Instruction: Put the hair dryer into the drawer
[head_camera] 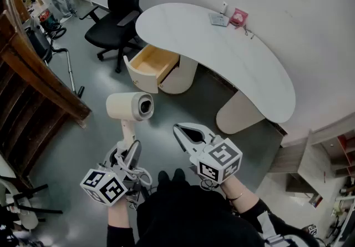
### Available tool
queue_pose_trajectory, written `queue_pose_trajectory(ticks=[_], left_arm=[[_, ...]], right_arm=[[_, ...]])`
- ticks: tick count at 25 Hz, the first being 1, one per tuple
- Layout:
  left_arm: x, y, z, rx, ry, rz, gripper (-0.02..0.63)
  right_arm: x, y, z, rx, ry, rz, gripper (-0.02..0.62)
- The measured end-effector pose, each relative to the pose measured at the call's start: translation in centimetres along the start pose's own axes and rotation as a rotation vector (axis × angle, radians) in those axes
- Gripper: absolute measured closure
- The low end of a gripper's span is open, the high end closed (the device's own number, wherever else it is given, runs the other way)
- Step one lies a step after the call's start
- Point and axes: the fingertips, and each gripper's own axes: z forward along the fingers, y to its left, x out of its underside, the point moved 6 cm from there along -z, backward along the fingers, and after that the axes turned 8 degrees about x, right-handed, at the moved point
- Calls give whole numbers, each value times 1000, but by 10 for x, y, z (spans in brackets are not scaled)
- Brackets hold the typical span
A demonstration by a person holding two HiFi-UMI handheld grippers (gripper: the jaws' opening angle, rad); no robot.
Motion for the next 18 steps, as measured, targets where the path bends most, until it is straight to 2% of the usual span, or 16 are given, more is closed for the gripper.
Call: queue_pose_trajectory(ticks=[18], left_arm=[[2, 5, -1, -32, -18, -25, 442]], right_arm=[[0, -6, 2, -3, 15, 13, 592]])
